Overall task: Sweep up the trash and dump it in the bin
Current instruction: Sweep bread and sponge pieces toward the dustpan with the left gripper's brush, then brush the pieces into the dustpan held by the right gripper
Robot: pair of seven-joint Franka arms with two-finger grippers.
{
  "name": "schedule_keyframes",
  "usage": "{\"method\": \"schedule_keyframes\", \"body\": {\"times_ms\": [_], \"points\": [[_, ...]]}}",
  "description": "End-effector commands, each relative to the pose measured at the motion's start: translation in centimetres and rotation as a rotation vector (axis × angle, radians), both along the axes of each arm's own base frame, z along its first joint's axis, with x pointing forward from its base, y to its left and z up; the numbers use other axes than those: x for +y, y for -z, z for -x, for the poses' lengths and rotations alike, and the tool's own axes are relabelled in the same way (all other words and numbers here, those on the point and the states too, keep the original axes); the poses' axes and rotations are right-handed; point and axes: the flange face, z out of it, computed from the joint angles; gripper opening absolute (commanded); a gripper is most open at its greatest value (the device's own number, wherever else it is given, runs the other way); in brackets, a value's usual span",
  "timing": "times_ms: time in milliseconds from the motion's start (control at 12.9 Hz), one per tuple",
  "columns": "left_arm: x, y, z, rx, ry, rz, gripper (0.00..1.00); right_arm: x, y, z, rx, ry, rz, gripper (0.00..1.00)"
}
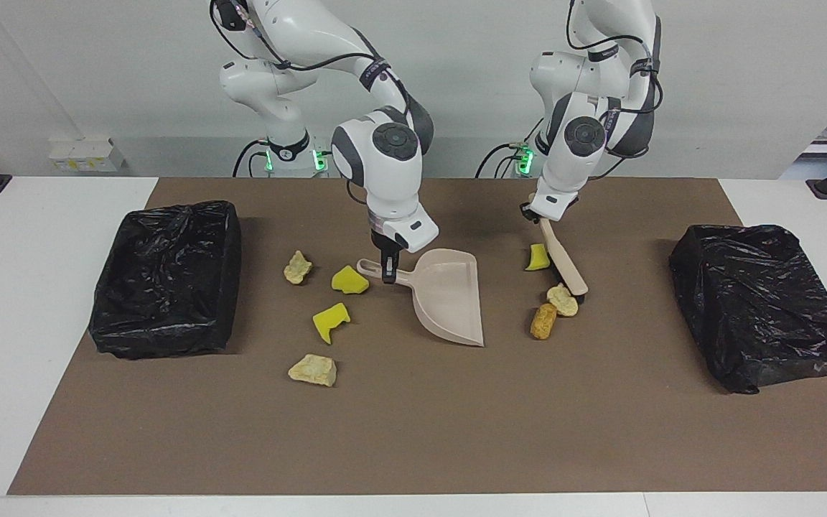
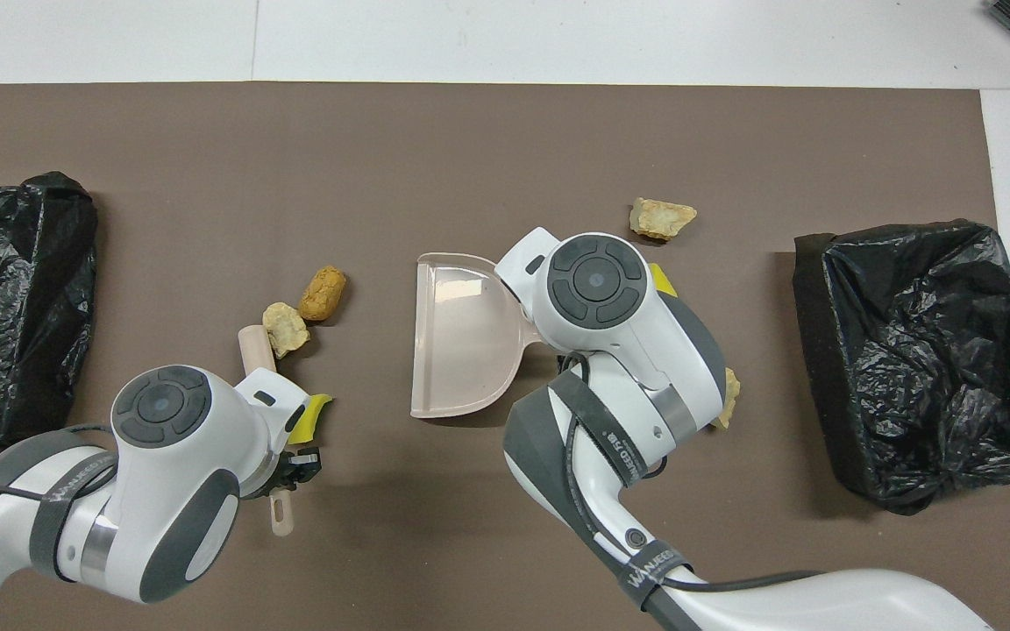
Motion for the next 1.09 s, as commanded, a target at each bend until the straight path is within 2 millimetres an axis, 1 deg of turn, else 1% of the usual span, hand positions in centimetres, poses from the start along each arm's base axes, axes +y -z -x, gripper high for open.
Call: {"method": "schedule_keyframes", "body": {"times_ms": [0, 78, 155, 389, 466, 777, 855, 932, 1010], "points": [[-1.2, -0.2, -0.5, -0.021, 0.14, 0.057, 0.0, 0.4, 0.8, 0.1, -0.004, 0.019, -0.059, 0.0], [-1.8, 0.0, -0.6, -0.029, 0.204, 0.074, 0.0, 0.5, 1.3, 0.0, -0.007, 0.019, -0.06, 0.0], [-2.0, -0.2, -0.8, -0.031, 0.245, 0.084, 0.0, 1.0, 2.0, -0.3, -0.023, 0.025, -0.075, 0.0], [-3.8, -0.6, -0.7, -0.039, 0.367, 0.111, 0.0, 1.3, 2.3, -0.1, -0.022, 0.033, -0.074, 0.0], [-4.8, -0.7, -0.5, -0.04, 0.398, 0.121, 0.0, 1.4, 2.5, 0.0, -0.018, 0.05, -0.073, 0.0], [-11.7, -2.8, -0.3, -0.071, 0.461, 0.215, 0.0, 1.3, 2.6, 0.2, -0.005, 0.039, -0.062, 0.0], [-13.4, -3.4, 0.1, -0.079, 0.478, 0.228, 0.0, 1.2, 2.6, 0.2, -0.001, 0.04, -0.059, 0.0], [-15.2, -4.3, 0.7, -0.092, 0.506, 0.237, 0.0, 1.2, 2.5, 0.3, 0.004, 0.043, -0.055, 0.0], [-16.4, -5.3, 0.5, -0.109, 0.522, 0.245, 0.0, 1.2, 2.6, 0.3, 0.007, 0.047, -0.054, 0.0]]}}
